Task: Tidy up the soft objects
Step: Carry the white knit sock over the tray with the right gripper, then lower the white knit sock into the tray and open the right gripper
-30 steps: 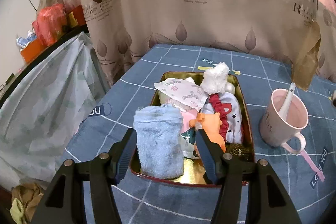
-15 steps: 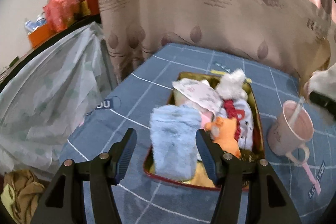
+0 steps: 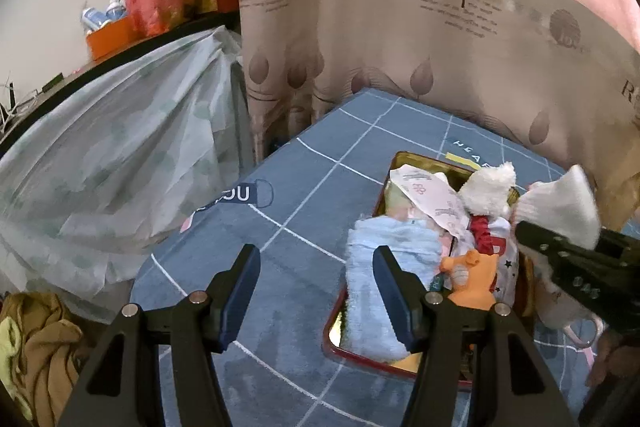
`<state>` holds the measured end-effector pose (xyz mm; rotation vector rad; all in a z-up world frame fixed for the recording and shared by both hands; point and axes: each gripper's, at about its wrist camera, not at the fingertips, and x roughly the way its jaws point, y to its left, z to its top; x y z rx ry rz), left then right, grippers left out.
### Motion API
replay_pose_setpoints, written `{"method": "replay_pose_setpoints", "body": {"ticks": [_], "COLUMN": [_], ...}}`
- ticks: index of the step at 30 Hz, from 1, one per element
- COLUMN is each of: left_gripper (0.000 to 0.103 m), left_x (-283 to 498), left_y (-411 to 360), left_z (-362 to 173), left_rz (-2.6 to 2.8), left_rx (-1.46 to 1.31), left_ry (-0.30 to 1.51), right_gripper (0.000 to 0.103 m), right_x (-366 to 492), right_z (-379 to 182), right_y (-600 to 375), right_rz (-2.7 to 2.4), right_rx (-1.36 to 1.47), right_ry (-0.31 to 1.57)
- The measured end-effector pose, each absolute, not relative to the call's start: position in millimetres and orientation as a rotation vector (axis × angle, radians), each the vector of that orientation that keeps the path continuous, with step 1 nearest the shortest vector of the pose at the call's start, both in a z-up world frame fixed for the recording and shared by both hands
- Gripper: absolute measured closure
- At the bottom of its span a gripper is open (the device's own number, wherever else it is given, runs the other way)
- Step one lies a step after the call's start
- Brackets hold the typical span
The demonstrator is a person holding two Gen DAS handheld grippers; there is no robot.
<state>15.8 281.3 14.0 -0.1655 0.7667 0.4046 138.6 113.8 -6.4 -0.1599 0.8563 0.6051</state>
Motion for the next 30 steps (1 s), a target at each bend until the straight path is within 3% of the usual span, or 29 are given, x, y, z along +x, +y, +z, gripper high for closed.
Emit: {"method": "replay_pose_setpoints", "body": {"ticks": [24,29,30], "left_gripper": [0.043,0.043,0.043], "left_x": [14.5,15.3,15.0], "left_y": [291.8,291.8,291.8], "left_z": [8.3,10.1,10.6], "left_rz": [0.471,0.467,0.469], "left_rx": [-0.182,-0.175,-0.173], "left_ry": [0.799,0.799,0.797], "right_gripper": [0.080,0.074,0.066], "right_x": [173.1,169.1,167.4], "right_z": [-39.9,-35.2,-33.4], "right_y": [170.3,169.7,169.7], "right_rz": [0.585,0.576,0.580], "right_rx": [-0.210,-0.213,-0.212], "right_ry": [0.908,0.900,0.896]}}
